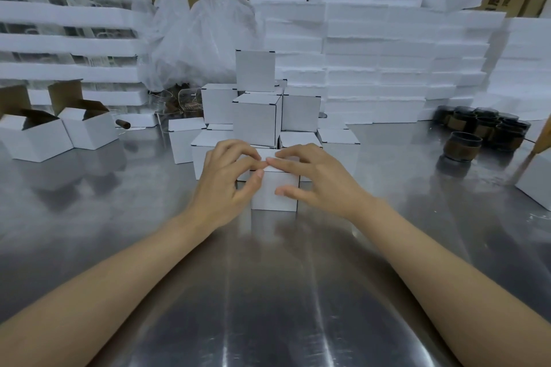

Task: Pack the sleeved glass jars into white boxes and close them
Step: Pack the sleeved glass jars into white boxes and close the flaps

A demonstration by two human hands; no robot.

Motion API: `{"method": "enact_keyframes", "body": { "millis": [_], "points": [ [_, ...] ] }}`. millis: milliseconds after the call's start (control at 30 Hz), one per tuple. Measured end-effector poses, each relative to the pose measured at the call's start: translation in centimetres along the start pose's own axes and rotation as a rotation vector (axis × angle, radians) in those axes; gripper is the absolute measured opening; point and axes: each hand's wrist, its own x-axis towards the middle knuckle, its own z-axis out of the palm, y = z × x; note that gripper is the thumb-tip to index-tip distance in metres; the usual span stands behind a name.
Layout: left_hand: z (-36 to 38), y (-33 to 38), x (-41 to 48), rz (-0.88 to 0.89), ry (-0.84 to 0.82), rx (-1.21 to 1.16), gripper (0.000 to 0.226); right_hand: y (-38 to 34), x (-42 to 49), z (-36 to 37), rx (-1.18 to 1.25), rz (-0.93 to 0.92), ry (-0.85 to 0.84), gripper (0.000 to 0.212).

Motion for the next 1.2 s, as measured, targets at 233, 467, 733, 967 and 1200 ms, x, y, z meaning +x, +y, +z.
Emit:
{"method": "enact_keyframes", "body": {
  "millis": [233,467,733,967,1200],
  "points": [
    [0.0,-0.1,-0.6,-0.112,-0.063,-0.102,0.043,-0.5,1.0,-3.0,0.090,0.153,-0.180,0.051],
    [0.2,-0.5,-0.8,-0.261,-0.111,-0.111,0.041,0.3,0.3,-6.6,-0.134,0.411,-0.316,0.048],
    [0.6,-0.9,-0.9,-0.315,-0.203,-0.060,0.045,4.5,-0.7,-6.0,-0.304,0.580,-0.162,0.046],
    [0.9,-1.3,-0.8,-0.333,-0.214,-0.029,0.032,7.0,-1.4,-1.7,0.020,0.413,0.148,0.050],
    [-0.5,-2.2,-0.3,-0.419,0.095,-0.055,0.019,5.5,-0.7,0.5,-0.066,0.241,0.413,0.049]
  ]
}}
